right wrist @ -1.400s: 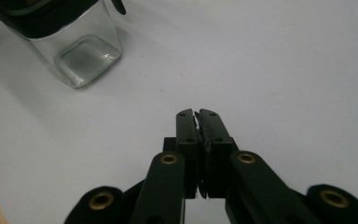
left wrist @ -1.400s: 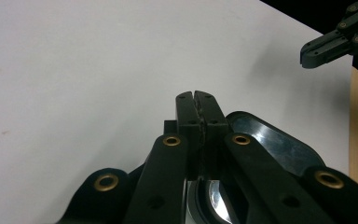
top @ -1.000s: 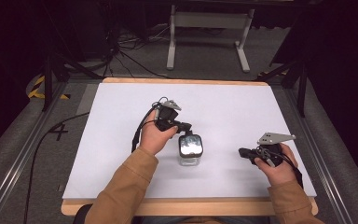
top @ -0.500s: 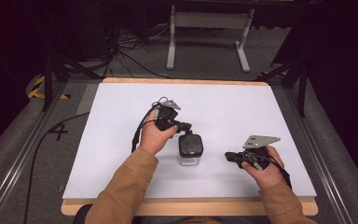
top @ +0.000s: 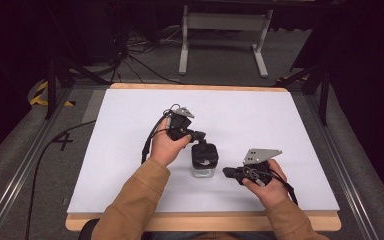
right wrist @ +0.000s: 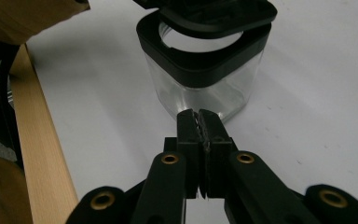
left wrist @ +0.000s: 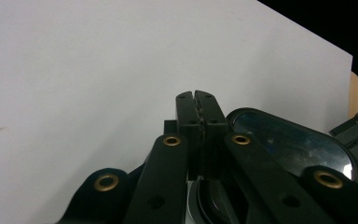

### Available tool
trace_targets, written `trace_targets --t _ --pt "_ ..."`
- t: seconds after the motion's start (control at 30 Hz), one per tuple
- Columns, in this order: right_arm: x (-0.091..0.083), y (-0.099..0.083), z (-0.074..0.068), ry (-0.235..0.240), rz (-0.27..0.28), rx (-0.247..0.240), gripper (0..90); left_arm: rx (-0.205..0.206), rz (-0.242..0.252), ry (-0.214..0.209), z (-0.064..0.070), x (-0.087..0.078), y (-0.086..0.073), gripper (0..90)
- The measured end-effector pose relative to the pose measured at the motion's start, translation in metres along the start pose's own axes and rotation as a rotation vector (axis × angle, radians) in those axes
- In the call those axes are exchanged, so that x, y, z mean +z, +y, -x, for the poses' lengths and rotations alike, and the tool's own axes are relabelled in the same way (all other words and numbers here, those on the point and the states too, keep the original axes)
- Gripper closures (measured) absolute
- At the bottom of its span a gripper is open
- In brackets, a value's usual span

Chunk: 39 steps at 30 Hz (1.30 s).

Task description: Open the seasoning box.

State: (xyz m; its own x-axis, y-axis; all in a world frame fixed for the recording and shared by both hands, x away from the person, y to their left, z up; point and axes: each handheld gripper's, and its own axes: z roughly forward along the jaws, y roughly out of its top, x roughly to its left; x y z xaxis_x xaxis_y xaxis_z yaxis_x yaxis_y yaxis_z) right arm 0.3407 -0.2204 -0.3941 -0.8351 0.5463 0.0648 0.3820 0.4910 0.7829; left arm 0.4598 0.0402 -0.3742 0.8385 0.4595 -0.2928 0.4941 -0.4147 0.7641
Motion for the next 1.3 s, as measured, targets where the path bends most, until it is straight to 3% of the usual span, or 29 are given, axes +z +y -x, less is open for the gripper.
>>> trace_targets --t 0.2,0.47,0.57,0.77,0.9,0.97,1.1,1.23,1.3 --pt "0.003 0.009 -0.004 0.015 0.059 -0.006 89.3 0.007 0.002 -0.001 -0.001 0.000 0.000 89.9" --pt "0.009 0.018 -0.006 -0.001 0.096 -0.019 89.9 -0.021 0.017 -0.006 -0.001 -0.002 -0.004 89.8" --pt "0.009 0.019 -0.004 -0.008 0.105 -0.019 90.0 -0.021 0.026 0.016 -0.001 -0.006 -0.005 89.5" --pt "0.008 0.023 -0.002 -0.003 0.128 -0.026 90.0 -0.022 0.097 0.032 0.005 -0.030 -0.008 86.5" --pt "0.008 0.028 0.000 0.005 0.140 -0.038 90.0 -0.017 0.113 0.053 0.012 -0.048 -0.012 86.2" --pt "0.008 0.031 0.001 0.009 0.148 -0.043 90.0 -0.013 0.124 0.044 0.018 -0.058 -0.014 87.5" --pt "0.008 0.035 0.003 0.013 0.161 -0.047 90.0 0.003 0.119 0.027 0.029 -0.072 -0.018 89.5" --pt "0.009 0.042 0.007 0.016 0.177 -0.052 90.0 0.034 0.076 0.015 0.043 -0.084 -0.024 89.7" --pt "0.010 0.044 0.008 0.019 0.179 -0.051 90.0 0.046 0.050 -0.016 0.048 -0.084 -0.026 89.7"
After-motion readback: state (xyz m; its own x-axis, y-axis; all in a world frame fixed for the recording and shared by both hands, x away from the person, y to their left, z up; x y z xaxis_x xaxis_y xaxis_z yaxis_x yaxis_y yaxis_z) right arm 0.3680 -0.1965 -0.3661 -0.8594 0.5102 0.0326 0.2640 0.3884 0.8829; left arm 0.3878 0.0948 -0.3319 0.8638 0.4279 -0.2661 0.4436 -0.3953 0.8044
